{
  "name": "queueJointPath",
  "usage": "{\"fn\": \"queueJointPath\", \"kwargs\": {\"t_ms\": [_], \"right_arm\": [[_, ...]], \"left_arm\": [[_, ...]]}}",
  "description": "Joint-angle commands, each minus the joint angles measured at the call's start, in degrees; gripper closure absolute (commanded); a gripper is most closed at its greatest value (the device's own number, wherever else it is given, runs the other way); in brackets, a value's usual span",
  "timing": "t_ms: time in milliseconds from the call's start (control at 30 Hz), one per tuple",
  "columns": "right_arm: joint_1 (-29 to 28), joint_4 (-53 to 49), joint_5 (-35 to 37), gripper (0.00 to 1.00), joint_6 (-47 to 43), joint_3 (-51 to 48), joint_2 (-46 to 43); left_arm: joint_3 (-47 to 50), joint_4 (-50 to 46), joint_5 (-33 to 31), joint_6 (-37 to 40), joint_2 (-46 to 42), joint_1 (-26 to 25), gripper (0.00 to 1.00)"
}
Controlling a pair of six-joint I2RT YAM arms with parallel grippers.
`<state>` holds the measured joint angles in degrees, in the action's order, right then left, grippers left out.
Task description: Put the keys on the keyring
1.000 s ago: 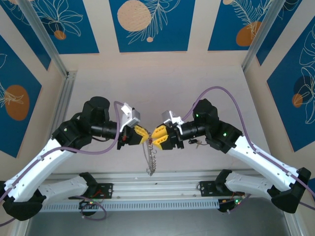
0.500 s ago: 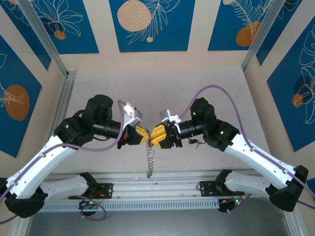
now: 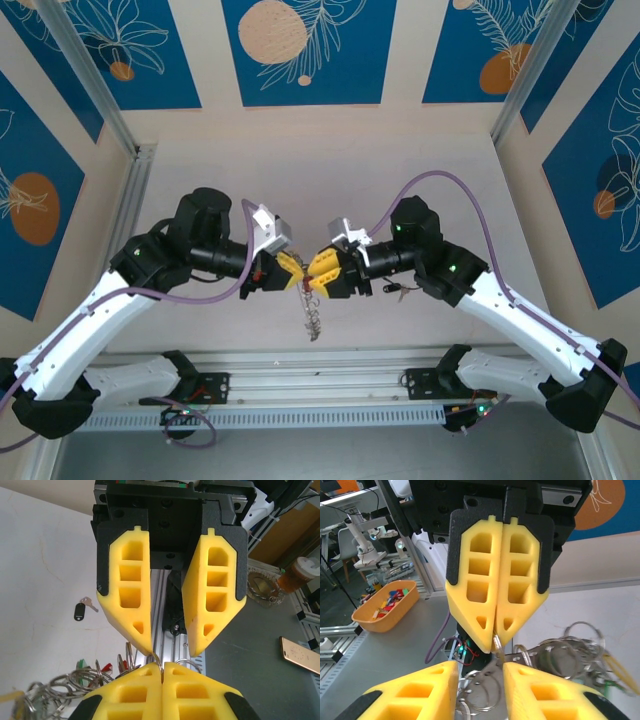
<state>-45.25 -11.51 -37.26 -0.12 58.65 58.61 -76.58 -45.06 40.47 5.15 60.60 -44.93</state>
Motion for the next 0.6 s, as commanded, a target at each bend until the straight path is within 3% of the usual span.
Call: {"fn": "queueJointPath", "kwargs": {"t_ms": [0,567], "right_arm": [[0.9,0.9,1.3,0.69,0.9,-0.5,-0.6],[0.1,1.4,-2.8,0.69,0.3,-1.0,-1.7]], "left_arm": [[-2.6,0.4,3.4,2.0,0.1,-1.1,1.0],[-3.1,0.0,2.1,2.5,1.1,-1.6,1.0]]}}
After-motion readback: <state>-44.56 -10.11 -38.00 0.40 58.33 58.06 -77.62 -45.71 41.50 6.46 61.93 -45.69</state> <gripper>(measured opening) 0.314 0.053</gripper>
